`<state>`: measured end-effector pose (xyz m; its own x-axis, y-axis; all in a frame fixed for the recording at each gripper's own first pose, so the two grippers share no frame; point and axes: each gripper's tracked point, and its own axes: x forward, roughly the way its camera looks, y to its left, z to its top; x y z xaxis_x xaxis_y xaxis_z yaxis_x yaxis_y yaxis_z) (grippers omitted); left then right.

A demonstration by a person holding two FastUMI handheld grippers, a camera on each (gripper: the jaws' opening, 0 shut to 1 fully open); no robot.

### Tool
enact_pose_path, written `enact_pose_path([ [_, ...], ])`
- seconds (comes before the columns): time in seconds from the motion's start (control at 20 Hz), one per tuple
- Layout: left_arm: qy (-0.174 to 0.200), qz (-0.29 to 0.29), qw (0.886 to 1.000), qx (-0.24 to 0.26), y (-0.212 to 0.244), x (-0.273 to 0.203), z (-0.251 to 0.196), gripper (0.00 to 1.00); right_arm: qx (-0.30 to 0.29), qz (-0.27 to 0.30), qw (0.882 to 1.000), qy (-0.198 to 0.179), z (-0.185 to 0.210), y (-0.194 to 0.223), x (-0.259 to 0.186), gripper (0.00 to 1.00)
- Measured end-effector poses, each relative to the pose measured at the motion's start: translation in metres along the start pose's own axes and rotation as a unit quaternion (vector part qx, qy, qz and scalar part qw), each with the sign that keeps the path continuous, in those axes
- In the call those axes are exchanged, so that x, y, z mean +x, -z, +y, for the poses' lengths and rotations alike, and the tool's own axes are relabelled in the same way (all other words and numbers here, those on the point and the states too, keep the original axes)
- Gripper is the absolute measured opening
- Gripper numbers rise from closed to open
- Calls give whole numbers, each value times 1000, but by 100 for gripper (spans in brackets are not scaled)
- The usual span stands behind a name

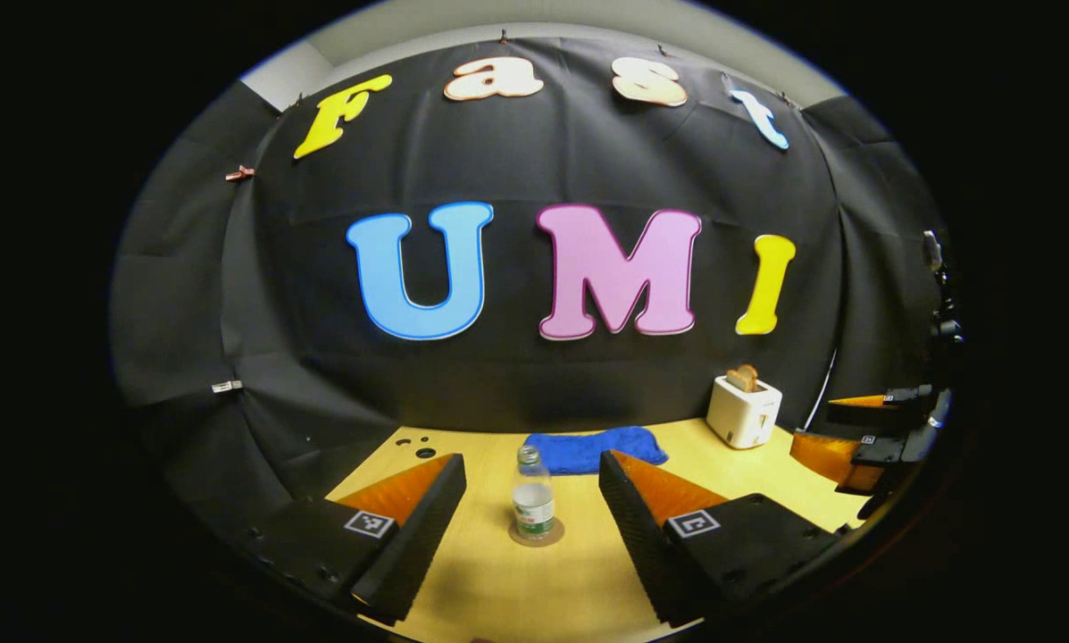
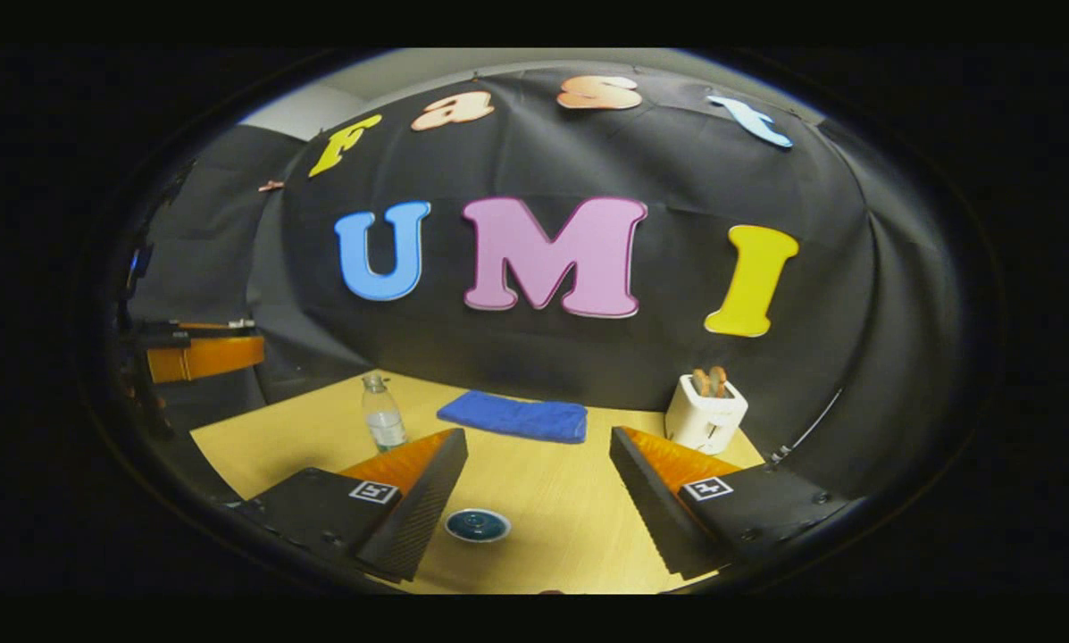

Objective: Open the teacup lid with one hand, grasp the water bottle and pour water into the teacup with the other hand; after pouring, place the water bottle on the coaster and then close the teacup lid.

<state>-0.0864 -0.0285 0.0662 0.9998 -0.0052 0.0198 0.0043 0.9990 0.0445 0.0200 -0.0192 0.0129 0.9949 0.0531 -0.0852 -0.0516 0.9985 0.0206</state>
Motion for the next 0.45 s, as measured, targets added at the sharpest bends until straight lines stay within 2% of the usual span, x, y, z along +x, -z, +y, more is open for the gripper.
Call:
enact_pose_path([
  [0.1, 0, -16, 1000, 13, -11, -23, -15, 95, 30, -36, 999, 22, -10, -33, -28, 99],
  [0.15, 16, -11, 1000, 20, -4, -35, -30, 95, 25, -48, 998, 38, -17, -36, -37, 99],
  [0.3, 52, 3, 999, -2, 6, -45, -56, 95, 18, -40, 998, 50, -21, -27, -51, 99],
  [0.45, 71, 0, 997, -1, 4, -49, -53, 94, 15, -31, 998, 57, -20, -22, -64, 99],
])
